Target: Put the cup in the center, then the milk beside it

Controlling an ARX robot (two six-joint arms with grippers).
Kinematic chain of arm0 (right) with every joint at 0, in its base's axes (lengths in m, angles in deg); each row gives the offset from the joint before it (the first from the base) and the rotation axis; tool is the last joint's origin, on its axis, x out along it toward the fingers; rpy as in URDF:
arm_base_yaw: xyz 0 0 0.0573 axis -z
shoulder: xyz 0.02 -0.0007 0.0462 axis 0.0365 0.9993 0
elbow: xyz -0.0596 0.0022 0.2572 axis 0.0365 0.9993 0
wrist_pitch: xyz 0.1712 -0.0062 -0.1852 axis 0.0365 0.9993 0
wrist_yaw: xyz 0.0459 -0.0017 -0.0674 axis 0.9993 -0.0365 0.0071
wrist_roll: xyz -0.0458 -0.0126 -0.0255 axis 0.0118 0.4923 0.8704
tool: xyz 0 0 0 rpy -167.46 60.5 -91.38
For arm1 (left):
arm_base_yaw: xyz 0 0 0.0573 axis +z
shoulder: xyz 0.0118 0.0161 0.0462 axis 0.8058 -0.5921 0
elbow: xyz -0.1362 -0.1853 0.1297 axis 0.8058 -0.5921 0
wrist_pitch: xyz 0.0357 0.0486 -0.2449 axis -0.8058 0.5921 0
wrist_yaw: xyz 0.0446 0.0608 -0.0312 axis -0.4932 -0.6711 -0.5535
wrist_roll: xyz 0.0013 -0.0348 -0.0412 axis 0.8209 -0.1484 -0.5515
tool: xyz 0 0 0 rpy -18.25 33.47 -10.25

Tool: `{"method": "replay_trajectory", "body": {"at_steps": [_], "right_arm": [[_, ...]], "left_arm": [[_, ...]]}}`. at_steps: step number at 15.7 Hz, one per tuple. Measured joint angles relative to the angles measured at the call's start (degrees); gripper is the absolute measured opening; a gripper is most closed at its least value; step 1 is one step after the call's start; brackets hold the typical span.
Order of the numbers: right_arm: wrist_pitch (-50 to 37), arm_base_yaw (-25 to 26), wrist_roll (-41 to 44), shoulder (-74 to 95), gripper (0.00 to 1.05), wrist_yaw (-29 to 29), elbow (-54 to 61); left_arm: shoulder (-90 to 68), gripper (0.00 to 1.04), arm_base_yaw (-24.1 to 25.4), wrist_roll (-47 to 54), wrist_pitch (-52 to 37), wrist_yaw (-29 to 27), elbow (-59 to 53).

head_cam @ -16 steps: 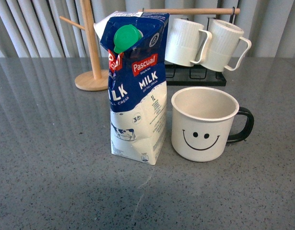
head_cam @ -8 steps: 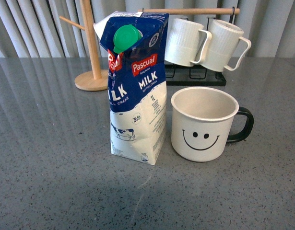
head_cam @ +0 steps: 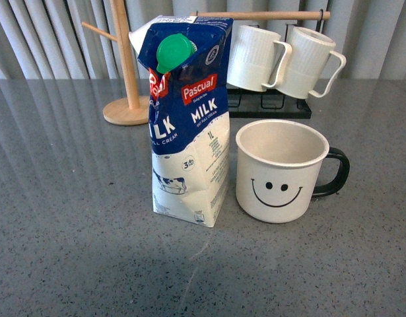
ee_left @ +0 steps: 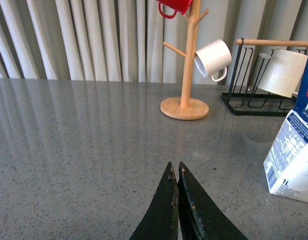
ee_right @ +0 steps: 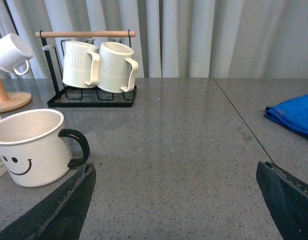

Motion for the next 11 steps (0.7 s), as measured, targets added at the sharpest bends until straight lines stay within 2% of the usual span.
{"method": "replay_trajectory", "body": {"at_steps": [1, 11], "right_arm": [[0.0, 0.0, 0.0, 0.0, 0.98, 0.0, 0.0], [0.0, 0.0, 0.0, 0.0, 0.98, 0.0, 0.0]], "left_arm": [[6.1, 0.01, 0.0, 0.0, 9.0, 0.1, 0.0], [8.5, 0.01, 0.0, 0.0, 8.9, 0.0, 0.0]]}}
